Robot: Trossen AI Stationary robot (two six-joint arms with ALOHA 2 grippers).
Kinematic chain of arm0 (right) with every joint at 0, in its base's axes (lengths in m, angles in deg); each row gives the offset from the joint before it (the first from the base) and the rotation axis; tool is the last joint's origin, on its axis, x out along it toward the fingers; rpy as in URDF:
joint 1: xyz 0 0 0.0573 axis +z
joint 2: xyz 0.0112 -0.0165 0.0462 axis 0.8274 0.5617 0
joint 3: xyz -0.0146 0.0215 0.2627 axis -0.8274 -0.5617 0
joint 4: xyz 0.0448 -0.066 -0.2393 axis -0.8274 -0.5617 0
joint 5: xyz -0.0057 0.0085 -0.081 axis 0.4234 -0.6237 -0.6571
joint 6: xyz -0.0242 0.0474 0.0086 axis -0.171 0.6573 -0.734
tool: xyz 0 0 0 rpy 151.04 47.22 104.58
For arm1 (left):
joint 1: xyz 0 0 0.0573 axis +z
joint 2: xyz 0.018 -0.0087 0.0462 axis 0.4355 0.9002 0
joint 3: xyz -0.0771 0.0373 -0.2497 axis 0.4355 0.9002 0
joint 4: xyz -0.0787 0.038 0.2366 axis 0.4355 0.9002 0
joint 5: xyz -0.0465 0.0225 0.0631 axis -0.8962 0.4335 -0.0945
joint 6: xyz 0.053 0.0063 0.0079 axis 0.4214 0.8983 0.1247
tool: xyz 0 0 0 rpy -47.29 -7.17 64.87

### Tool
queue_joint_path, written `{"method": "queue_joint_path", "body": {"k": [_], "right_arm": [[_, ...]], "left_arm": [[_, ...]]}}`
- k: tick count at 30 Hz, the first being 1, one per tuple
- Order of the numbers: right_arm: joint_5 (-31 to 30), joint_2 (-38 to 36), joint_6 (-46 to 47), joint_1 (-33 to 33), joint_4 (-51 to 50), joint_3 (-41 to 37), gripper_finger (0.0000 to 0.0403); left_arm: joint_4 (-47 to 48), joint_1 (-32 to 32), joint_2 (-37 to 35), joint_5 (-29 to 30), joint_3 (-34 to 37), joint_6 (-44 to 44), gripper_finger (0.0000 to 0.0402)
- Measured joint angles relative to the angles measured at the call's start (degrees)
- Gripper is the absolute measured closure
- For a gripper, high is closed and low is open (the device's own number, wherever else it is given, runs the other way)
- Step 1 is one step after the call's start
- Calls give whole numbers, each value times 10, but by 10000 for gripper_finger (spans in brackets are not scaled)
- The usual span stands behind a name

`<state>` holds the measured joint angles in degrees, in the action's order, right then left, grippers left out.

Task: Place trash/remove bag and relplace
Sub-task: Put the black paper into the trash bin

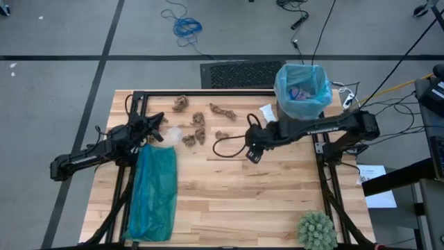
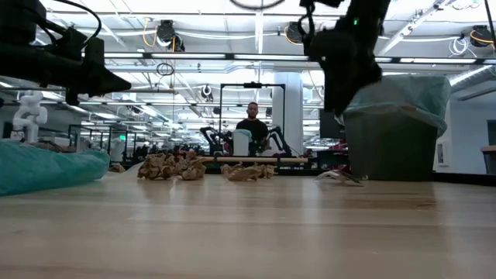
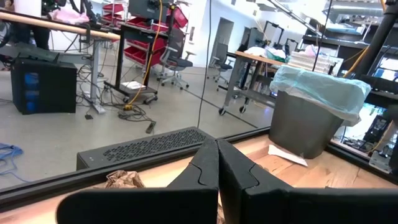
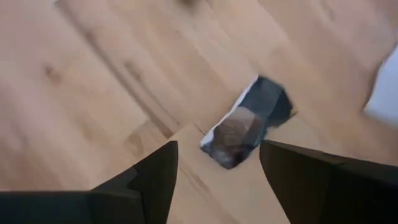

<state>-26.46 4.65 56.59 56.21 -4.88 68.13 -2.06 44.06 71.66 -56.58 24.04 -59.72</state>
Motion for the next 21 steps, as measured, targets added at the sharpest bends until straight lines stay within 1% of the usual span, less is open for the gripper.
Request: {"method": "queue_joint_path", "body": {"k": [4,7,10,13,18,21], "right_arm": [[2,13,129,-4,46,-37,178],[3,33,196,-14,72,-48,178],[3,62,218,-32,102,-49,178],[22,93,240,-54,126,-49,178],[33,139,291,-79,104,-49,178],[35,160,291,-88,104,-49,179]], "left_arm": [[0,0,0,0,0,0,401],[0,0,0,0,0,0,401],[0,0,0,0,0,0,401],[0,0,0,0,0,0,401],[0,0,0,0,0,0,401],[0,0,0,0,0,0,401]]}}
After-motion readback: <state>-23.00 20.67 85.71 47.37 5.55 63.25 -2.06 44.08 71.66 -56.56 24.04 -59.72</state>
